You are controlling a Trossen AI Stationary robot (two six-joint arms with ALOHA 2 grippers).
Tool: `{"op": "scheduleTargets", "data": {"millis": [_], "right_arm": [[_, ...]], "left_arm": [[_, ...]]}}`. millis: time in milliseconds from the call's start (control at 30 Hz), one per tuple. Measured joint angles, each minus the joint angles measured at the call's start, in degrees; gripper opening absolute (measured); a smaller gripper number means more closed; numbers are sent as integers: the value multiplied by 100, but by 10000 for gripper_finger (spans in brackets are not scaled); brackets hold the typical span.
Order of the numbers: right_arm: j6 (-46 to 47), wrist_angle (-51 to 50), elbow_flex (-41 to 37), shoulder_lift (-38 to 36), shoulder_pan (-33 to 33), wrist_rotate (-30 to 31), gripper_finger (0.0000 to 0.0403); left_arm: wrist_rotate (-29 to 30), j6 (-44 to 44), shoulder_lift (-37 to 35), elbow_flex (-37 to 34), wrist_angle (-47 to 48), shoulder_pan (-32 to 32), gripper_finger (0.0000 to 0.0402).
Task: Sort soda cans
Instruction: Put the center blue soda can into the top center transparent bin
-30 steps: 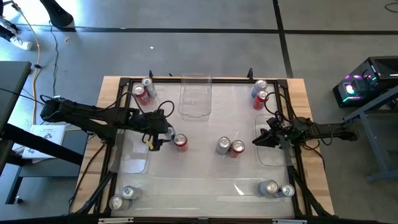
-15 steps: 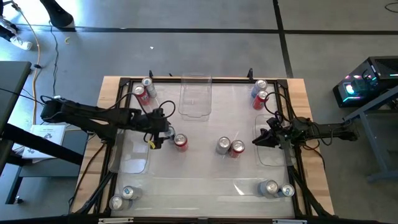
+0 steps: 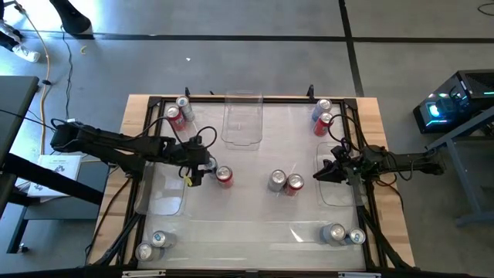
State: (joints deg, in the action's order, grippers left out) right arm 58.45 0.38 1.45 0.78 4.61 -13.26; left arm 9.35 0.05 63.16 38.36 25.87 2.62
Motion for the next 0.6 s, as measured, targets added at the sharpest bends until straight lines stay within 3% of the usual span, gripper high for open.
{"op": "scheduleTargets", "data": {"millis": [133, 333, 467, 600], "right_arm": [[1, 0, -2, 1, 1, 1, 132], [0, 1, -1, 0, 1, 0, 132], [1, 0, -2, 0, 0, 0, 132], [-1, 0, 0, 0, 0, 1, 132]], "left_arm": [[38, -35, 11, 369, 487, -52, 220], [175, 196, 2, 1721, 1311, -309, 220], [69, 705, 91, 2492, 1022, -735, 220], [-562, 1316, 555, 2819, 578, -1496, 220]]}}
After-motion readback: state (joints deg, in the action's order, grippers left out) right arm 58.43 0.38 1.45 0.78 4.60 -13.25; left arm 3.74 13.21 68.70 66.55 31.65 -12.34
